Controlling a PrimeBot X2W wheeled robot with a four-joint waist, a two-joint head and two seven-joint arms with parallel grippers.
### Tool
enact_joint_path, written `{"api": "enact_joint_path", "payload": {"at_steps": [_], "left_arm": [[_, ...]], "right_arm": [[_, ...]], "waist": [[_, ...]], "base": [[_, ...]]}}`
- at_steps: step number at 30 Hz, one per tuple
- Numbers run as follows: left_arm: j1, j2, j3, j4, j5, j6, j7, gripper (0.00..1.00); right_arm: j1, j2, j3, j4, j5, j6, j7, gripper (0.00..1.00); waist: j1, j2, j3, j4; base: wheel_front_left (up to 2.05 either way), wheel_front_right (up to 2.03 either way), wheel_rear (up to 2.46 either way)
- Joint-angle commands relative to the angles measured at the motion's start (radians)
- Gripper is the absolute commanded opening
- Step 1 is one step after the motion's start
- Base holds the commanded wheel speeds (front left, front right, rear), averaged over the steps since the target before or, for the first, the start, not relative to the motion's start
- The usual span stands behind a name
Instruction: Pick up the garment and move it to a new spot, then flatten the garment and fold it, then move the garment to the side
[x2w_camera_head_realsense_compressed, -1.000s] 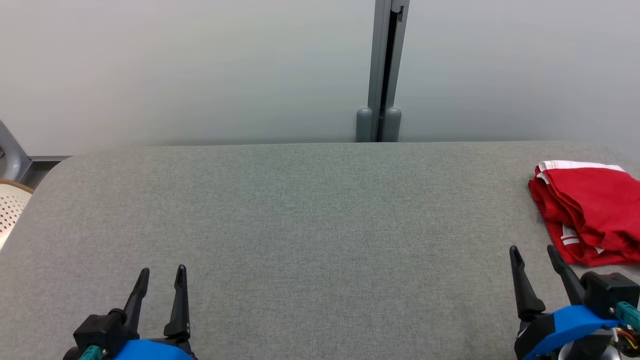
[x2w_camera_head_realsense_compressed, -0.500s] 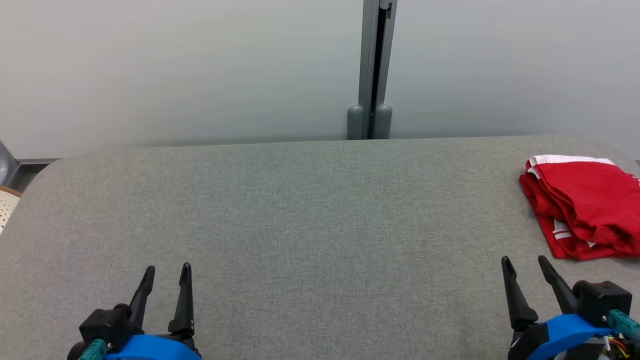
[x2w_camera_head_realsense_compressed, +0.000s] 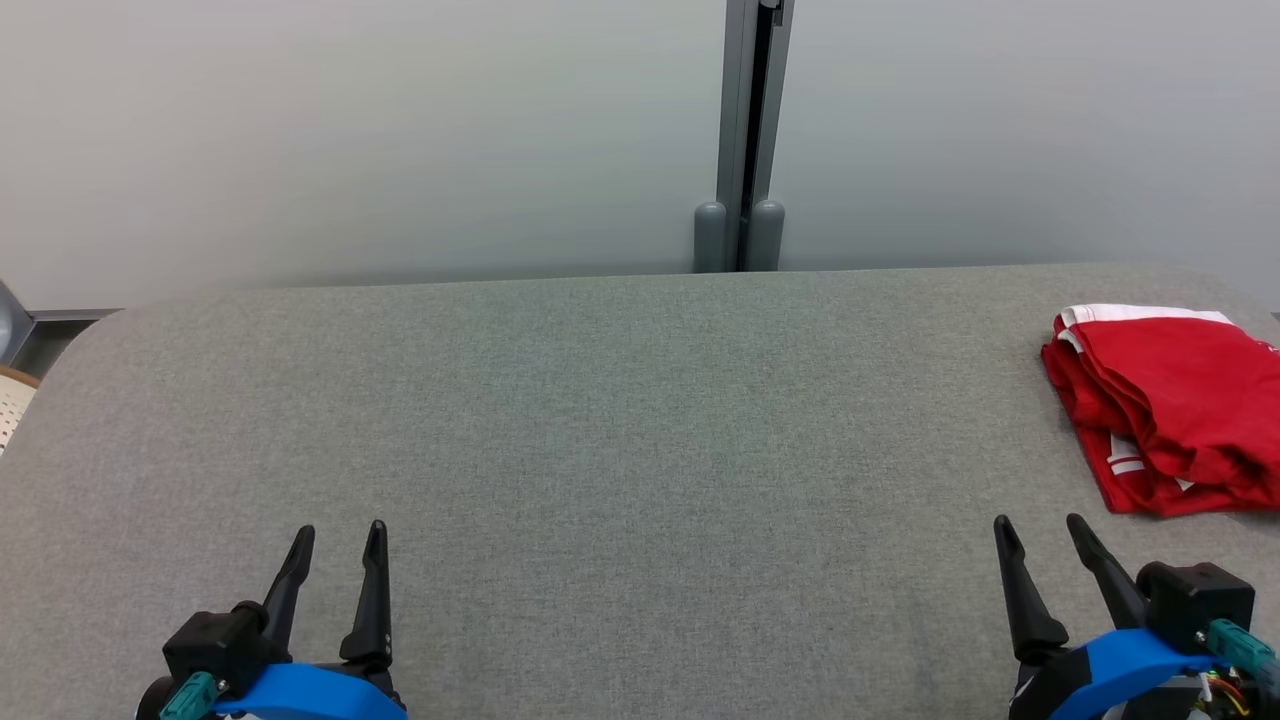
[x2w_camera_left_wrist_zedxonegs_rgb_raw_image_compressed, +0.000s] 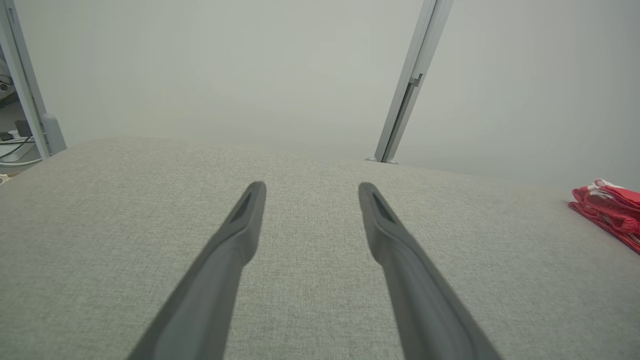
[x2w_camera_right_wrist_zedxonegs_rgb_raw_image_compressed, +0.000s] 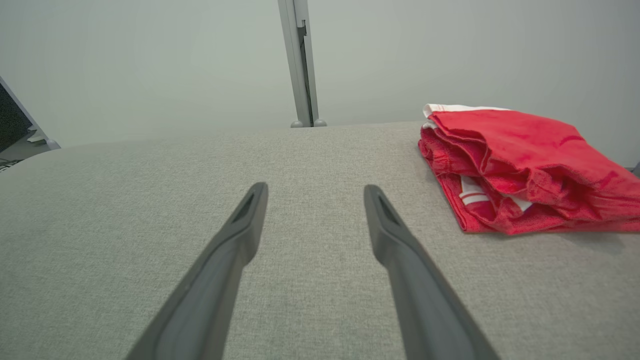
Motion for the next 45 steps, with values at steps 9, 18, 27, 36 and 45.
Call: {"api": "enact_joint_path", "payload": {"at_steps": [9, 18, 27, 36, 45], "left_arm": [[0.024, -0.018, -0.007, 0.032, -0.005, 0.000, 0.006, 0.00], [0.022, -0.035, 0.025, 0.025, -0.132, -0.002, 0.049, 0.00], [0.010, -0.049, 0.057, 0.005, -0.266, -0.004, 0.089, 0.00], [-0.001, -0.060, 0.086, -0.013, -0.387, -0.006, 0.126, 0.00], [-0.011, -0.071, 0.113, -0.030, -0.497, -0.008, 0.160, 0.00]], "right_arm": [[0.005, 0.002, 0.000, 0.031, -0.007, 0.000, 0.012, 0.00], [-0.011, 0.003, -0.008, 0.056, 0.149, 0.000, 0.029, 0.00], [-0.025, 0.003, -0.006, 0.059, 0.314, 0.000, 0.037, 0.00], [-0.039, 0.002, -0.009, 0.065, 0.461, 0.000, 0.047, 0.00], [-0.052, 0.002, -0.011, 0.072, 0.594, 0.000, 0.056, 0.00]], "waist": [[0.0000, -0.0001, 0.000, 0.002], [0.0000, -0.0001, 0.001, 0.002], [0.0000, -0.0001, 0.002, 0.002], [0.0000, -0.0001, 0.003, 0.001], [0.0000, -0.0001, 0.004, 0.001]], "base": [[0.00, 0.00, 0.00], [0.00, 0.00, 0.00], [0.00, 0.00, 0.00], [0.00, 0.00, 0.00], [0.00, 0.00, 0.00]]}}
